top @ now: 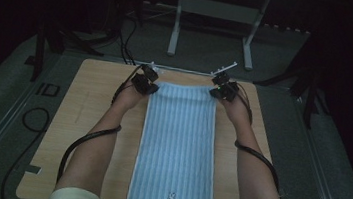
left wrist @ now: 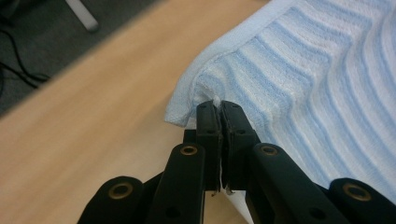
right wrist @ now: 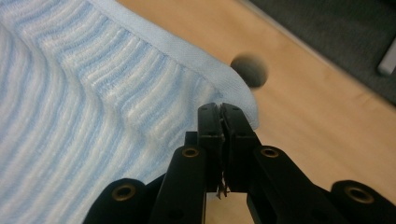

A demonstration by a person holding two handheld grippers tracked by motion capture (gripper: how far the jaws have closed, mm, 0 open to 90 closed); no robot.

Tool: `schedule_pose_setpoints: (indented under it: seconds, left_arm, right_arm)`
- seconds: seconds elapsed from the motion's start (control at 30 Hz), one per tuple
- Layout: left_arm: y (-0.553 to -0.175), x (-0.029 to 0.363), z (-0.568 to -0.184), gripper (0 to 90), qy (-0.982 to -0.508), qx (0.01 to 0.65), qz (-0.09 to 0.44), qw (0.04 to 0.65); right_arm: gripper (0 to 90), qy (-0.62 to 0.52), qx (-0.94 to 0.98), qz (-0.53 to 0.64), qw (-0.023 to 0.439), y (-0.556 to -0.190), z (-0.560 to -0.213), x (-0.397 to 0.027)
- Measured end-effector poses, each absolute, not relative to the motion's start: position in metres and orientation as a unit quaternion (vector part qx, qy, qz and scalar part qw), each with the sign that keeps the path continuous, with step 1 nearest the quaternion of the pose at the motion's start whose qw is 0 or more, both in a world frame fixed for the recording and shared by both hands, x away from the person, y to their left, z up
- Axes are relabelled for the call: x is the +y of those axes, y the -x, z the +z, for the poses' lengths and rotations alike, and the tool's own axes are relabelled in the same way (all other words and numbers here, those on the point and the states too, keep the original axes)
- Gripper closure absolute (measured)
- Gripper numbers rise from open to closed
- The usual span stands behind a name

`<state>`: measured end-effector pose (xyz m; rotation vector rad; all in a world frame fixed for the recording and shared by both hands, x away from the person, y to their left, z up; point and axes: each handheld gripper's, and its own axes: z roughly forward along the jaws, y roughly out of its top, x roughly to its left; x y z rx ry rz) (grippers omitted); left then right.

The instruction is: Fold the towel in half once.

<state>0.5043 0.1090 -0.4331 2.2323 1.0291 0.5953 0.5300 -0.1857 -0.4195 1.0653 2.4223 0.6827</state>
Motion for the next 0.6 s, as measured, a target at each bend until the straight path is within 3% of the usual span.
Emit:
schedule_pose_setpoints:
  seconds: [0.17, 0.2, 0.33, 0.47, 0.6]
  left_arm:
    - [-0.505, 0.115, -0.399, 87.7, -0.831, 0.377, 0.261, 0.314]
    - [-0.506, 0.115, -0.388, 87.7, -0.829, 0.382, 0.26, 0.314]
    - [-0.503, 0.109, -0.383, 87.6, -0.837, 0.363, 0.262, 0.315]
    - [-0.501, 0.106, -0.407, 87.5, -0.855, 0.356, 0.233, 0.295]
    - [-0.495, 0.108, -0.435, 87.5, -0.863, 0.361, 0.212, 0.283]
  right_arm:
    - [87.0, -0.368, 0.857, 0.278, 0.23, -0.528, -0.388, -0.187]
    - [87.0, -0.36, 0.853, 0.286, 0.246, -0.528, -0.369, -0.186]
    - [86.9, -0.367, 0.852, 0.286, 0.242, -0.529, -0.362, -0.184]
    - [86.9, -0.37, 0.859, 0.275, 0.224, -0.526, -0.385, -0.185]
    - [86.9, -0.372, 0.871, 0.264, 0.184, -0.517, -0.432, -0.189]
